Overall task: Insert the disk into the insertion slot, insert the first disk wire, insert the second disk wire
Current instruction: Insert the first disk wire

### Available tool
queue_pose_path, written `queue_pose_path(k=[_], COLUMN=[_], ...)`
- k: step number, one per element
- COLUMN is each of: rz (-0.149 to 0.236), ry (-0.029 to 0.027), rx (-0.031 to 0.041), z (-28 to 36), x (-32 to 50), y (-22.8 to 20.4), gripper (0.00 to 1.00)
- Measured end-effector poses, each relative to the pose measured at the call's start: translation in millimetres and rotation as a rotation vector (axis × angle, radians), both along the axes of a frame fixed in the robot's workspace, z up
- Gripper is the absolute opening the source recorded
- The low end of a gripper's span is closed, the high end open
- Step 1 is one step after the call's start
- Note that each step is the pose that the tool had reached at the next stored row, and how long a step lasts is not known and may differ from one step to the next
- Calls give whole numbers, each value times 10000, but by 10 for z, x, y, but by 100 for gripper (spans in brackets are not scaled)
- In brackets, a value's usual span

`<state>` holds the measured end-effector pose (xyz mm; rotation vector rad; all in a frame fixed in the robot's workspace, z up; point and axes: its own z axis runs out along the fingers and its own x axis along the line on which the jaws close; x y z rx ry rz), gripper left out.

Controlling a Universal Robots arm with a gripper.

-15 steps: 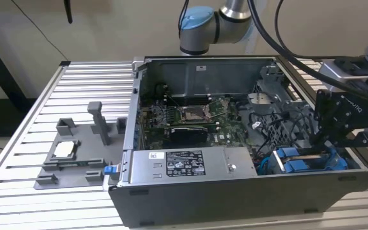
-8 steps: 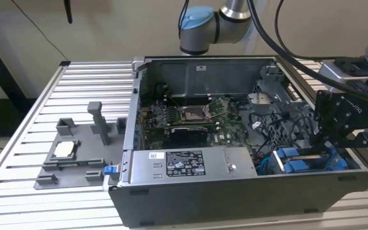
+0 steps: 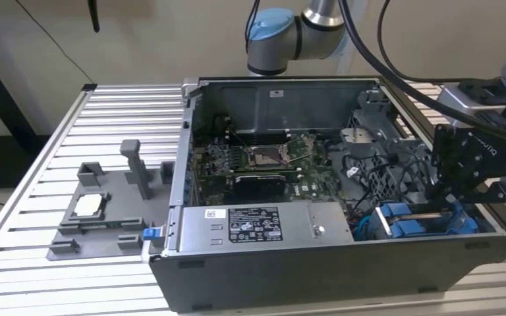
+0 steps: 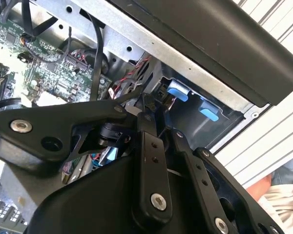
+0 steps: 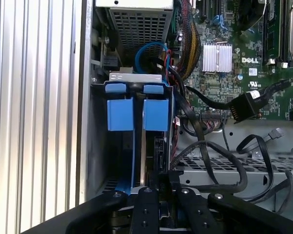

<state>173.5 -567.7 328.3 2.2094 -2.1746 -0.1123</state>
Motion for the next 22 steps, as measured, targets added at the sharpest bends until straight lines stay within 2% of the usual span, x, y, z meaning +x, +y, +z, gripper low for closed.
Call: queue_pose_path(k=[2,3,4,13,17,22], rz=[0,1,0,-1,-2,-2], ry=[1,1,0,-15,-70,-161], rx=[16,11,1,-2,-3,-4], z=[-7,-6,13,321,428,518], x=[0,0,0,0,-4,-12], y=[0,0,0,0,0,1], gripper=[21,27,27,27,27,27])
